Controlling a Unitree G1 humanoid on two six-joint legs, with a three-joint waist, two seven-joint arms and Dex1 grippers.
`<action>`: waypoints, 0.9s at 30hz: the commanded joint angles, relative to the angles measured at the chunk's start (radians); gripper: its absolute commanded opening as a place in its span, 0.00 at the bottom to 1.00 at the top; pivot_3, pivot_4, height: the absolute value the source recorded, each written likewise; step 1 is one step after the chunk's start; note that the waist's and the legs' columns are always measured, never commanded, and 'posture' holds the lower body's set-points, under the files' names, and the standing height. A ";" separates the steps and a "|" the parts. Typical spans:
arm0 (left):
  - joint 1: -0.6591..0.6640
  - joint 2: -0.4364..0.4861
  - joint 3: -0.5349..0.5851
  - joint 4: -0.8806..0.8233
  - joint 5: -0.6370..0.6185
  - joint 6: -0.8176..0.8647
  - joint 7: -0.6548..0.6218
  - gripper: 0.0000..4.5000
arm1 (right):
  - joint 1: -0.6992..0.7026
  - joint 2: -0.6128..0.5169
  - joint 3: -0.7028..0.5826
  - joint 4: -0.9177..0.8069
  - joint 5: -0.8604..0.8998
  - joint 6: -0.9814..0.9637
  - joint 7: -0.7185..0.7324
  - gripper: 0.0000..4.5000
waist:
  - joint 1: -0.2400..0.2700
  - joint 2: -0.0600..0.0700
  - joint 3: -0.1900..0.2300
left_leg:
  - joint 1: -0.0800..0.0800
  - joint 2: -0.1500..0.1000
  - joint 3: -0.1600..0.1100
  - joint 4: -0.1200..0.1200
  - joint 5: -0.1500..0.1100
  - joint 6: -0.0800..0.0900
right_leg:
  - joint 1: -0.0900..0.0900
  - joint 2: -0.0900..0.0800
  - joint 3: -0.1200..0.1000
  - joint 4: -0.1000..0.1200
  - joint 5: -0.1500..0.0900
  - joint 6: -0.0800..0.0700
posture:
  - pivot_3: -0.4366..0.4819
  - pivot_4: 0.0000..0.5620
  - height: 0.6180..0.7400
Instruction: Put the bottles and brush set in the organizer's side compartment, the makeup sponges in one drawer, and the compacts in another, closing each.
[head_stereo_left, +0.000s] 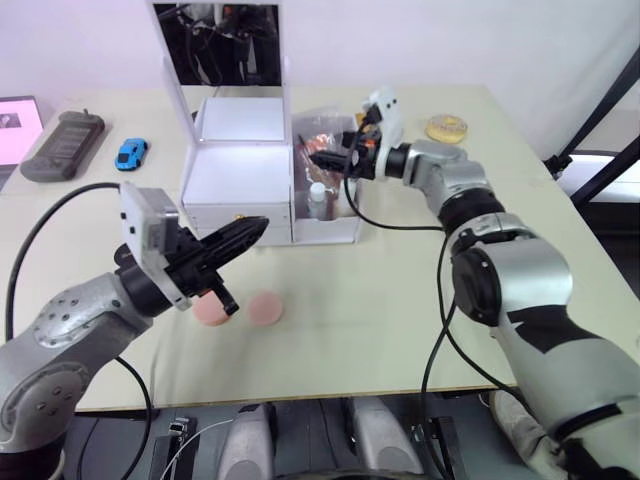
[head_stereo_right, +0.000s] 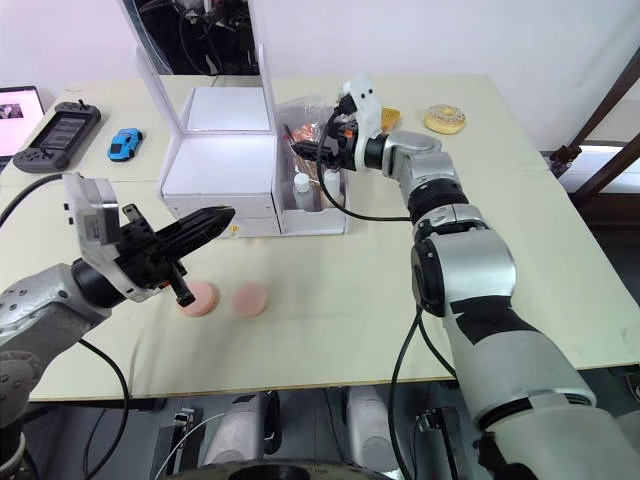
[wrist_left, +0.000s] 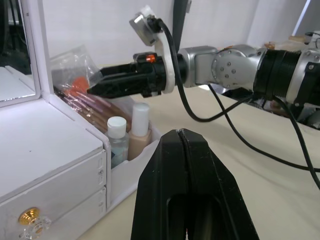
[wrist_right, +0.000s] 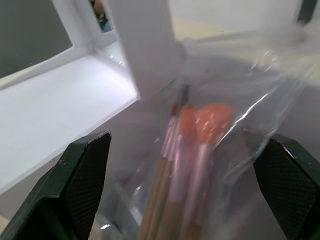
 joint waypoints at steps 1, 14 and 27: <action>-0.019 -0.003 -0.005 -0.012 0.010 -0.014 -0.009 0.00 | -0.020 -0.004 0.017 -0.014 -0.026 -0.002 0.031 0.99 | -0.002 0.000 0.000 | 0.000 0.000 0.000 0.000 0.000 0.000 | 0.000 0.000 0.000 0.000 0.000 0.000 | 0.48 0.27 0.98; -0.025 -0.013 -0.023 -0.007 0.046 -0.018 -0.015 0.00 | -0.039 0.017 0.021 0.010 -0.065 0.075 0.013 0.47 | -0.006 0.000 0.000 | 0.001 0.000 0.000 0.001 0.000 0.000 | 0.001 0.000 0.000 0.000 0.000 0.000 | 0.48 0.27 0.98; -0.026 -0.032 -0.026 -0.011 0.063 -0.015 -0.015 0.00 | -0.097 -0.017 -0.086 -0.010 0.014 0.037 0.026 0.02 | -0.007 0.001 0.000 | 0.001 0.000 0.000 0.000 0.000 0.000 | 0.001 0.000 0.000 0.000 0.000 0.000 | 0.48 0.27 0.98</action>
